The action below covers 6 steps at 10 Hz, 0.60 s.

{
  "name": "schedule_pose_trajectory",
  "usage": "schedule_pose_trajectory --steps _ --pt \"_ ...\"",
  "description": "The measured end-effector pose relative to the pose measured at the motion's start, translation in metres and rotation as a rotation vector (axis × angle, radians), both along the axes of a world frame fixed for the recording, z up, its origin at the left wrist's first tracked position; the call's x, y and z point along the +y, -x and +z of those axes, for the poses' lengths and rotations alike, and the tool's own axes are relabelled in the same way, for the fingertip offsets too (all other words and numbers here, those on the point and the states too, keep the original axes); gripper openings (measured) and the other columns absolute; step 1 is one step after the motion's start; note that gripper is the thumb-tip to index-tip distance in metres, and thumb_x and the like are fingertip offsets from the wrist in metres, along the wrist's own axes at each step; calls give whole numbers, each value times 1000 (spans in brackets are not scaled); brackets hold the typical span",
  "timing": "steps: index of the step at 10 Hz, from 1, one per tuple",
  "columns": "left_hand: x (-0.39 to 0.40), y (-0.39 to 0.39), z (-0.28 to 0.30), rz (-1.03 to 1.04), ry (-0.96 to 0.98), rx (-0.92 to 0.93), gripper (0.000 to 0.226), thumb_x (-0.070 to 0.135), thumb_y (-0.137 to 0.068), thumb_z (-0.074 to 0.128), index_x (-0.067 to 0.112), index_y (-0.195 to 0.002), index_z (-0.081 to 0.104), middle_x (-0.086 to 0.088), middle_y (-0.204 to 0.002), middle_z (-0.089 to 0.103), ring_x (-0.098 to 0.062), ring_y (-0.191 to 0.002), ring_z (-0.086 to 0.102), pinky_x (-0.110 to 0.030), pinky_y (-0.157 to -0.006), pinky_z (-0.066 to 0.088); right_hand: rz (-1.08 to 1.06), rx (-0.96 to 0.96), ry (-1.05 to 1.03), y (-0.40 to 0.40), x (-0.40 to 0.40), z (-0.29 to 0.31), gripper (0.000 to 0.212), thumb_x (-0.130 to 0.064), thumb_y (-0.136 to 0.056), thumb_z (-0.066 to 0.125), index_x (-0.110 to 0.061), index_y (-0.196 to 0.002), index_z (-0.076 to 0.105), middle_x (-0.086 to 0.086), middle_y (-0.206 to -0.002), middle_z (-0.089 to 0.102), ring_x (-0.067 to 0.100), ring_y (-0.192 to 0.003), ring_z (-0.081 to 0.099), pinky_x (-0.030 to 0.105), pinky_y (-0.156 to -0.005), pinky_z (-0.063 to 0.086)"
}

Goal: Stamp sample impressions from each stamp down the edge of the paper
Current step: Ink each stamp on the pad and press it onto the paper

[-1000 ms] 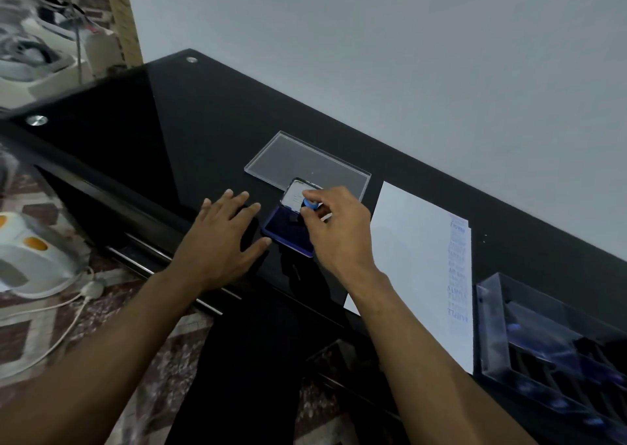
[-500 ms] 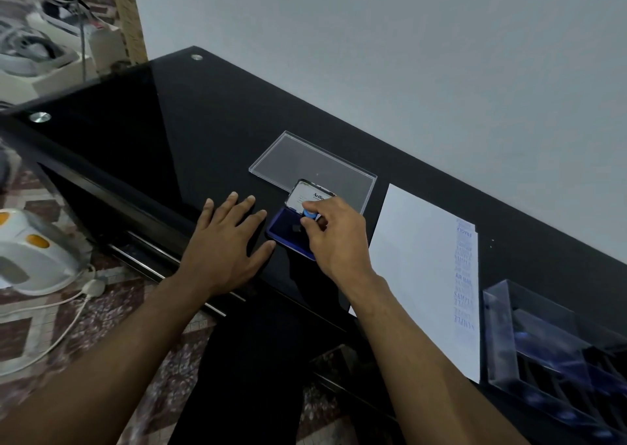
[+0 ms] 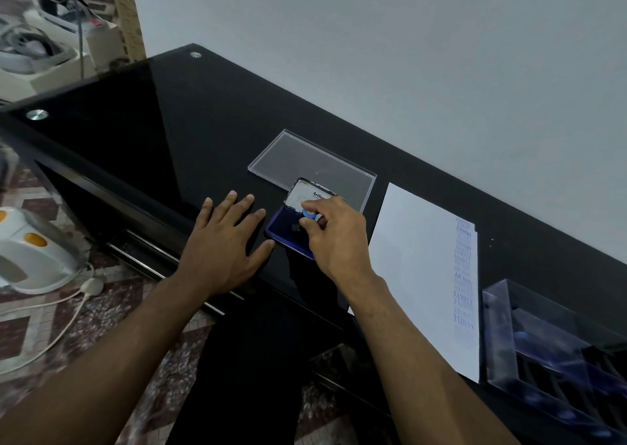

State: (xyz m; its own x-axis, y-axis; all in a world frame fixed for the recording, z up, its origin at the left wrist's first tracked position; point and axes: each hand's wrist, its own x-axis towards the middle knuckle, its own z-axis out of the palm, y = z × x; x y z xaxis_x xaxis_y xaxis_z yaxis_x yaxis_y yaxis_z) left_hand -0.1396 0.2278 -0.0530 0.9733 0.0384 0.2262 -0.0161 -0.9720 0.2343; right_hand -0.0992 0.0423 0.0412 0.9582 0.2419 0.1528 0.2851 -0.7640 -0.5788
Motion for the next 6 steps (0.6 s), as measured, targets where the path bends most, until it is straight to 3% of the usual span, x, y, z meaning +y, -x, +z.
schedule_pose_trajectory --steps 6 --pt "-1 2 1 12 -10 9 77 72 -92 20 28 -151 43 -1 -164 30 -22 -155 13 -54 -125 8 -31 -23 -34 -1 0 -3 27 -21 -89 72 -20 -116 73 0 -123 67 14 -102 66 32 -94 56"
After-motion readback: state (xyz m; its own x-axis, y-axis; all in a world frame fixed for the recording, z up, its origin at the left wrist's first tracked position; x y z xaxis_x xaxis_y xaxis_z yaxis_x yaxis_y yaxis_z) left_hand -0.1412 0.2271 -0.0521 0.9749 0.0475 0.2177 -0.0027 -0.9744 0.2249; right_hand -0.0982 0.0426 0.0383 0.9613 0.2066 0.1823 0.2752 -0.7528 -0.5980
